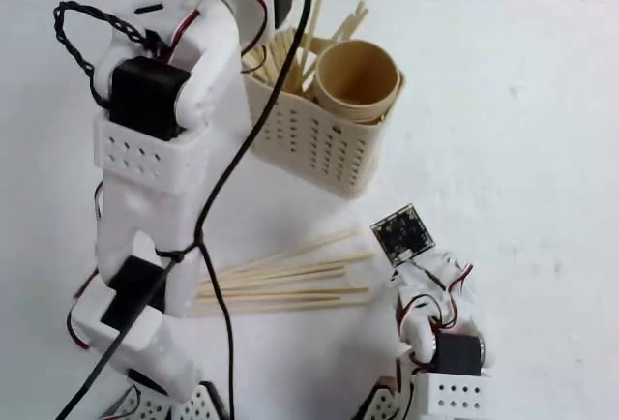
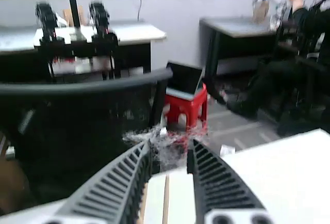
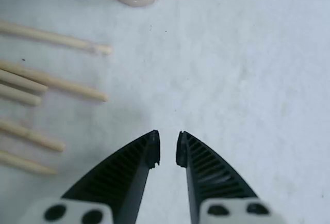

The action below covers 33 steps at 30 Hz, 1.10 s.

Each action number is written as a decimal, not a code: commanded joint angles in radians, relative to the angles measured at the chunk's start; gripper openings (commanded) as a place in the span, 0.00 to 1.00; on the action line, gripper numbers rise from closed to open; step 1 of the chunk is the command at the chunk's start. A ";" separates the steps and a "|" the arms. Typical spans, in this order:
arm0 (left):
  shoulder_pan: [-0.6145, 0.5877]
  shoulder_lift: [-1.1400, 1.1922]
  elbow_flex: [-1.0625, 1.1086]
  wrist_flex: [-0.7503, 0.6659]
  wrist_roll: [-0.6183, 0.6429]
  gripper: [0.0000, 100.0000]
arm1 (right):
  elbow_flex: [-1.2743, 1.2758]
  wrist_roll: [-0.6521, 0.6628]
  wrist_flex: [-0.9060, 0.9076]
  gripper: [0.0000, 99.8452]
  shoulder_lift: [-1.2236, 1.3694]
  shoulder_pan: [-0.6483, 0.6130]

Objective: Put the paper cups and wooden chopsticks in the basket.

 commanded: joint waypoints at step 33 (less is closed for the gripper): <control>-0.012 -0.357 1.613 -0.143 -0.414 0.04 | 0.009 0.006 -0.008 0.07 -0.005 -0.005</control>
